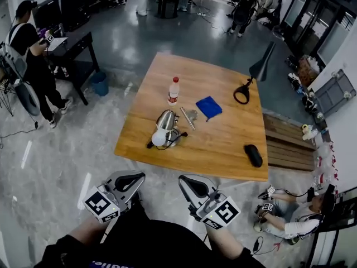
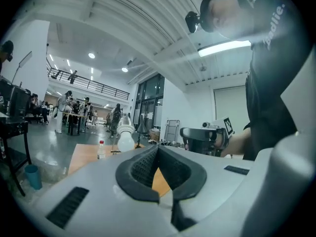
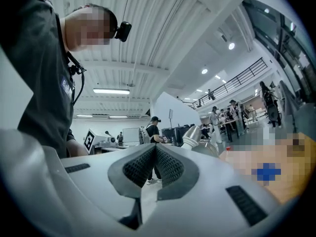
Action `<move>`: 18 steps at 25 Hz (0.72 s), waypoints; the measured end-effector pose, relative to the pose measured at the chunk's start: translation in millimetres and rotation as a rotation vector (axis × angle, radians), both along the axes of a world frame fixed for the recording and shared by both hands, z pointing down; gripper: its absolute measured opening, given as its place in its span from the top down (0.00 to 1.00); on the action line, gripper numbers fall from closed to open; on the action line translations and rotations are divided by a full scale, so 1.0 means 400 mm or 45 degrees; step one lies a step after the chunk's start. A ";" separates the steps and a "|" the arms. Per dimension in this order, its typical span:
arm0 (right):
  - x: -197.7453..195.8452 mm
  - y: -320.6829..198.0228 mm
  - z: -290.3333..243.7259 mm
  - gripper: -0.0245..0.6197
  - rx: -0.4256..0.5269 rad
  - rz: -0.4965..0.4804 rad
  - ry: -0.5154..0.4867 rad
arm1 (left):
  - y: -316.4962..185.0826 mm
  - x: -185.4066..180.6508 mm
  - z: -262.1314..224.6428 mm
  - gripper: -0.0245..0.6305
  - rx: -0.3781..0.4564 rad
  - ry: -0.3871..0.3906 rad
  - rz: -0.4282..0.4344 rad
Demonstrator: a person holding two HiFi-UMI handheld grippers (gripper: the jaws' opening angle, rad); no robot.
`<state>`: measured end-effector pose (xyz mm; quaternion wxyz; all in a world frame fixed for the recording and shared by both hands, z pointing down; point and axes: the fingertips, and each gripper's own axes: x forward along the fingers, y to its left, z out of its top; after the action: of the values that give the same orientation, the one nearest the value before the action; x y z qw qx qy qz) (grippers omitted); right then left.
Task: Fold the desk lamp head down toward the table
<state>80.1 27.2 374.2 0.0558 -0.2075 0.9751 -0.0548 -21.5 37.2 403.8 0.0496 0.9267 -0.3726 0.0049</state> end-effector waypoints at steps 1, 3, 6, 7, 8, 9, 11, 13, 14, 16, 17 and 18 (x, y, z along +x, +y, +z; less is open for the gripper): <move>-0.008 -0.028 0.005 0.97 0.002 0.032 0.023 | -0.035 -0.026 0.016 0.96 -0.005 -0.005 0.013; -0.029 -0.083 0.020 0.97 0.018 0.097 0.098 | -0.107 -0.076 0.050 0.96 -0.013 -0.012 0.056; -0.054 -0.177 0.044 0.97 0.049 0.205 0.232 | -0.218 -0.129 0.097 0.96 -0.022 -0.031 0.149; -0.059 -0.207 0.049 0.97 0.047 0.245 0.254 | -0.252 -0.144 0.113 0.96 -0.034 -0.042 0.182; -0.064 -0.233 0.052 0.97 0.040 0.283 0.261 | -0.282 -0.156 0.129 0.96 -0.049 -0.053 0.216; -0.069 -0.256 0.051 0.97 0.038 0.316 0.258 | -0.309 -0.166 0.143 0.96 -0.061 -0.061 0.250; -0.081 -0.297 0.039 0.97 0.054 0.360 0.246 | -0.359 -0.173 0.164 0.96 -0.070 -0.073 0.318; -0.090 -0.333 0.039 0.97 0.067 0.387 0.273 | -0.403 -0.165 0.185 0.96 -0.078 -0.086 0.381; -0.091 -0.347 0.043 0.97 0.071 0.396 0.293 | -0.423 -0.157 0.197 0.96 -0.086 -0.092 0.408; -0.093 -0.371 0.046 0.97 0.079 0.395 0.316 | -0.461 -0.139 0.220 0.96 -0.101 -0.100 0.443; -0.092 -0.385 0.048 0.97 0.089 0.393 0.328 | -0.480 -0.130 0.230 0.96 -0.105 -0.106 0.452; -0.087 -0.401 0.051 0.97 0.104 0.393 0.347 | -0.500 -0.120 0.242 0.96 -0.109 -0.114 0.458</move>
<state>45.4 -133.4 394.7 -0.0606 -0.3574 0.9317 0.0224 -69.5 -162.8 500.5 0.0706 0.9742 -0.2023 0.0707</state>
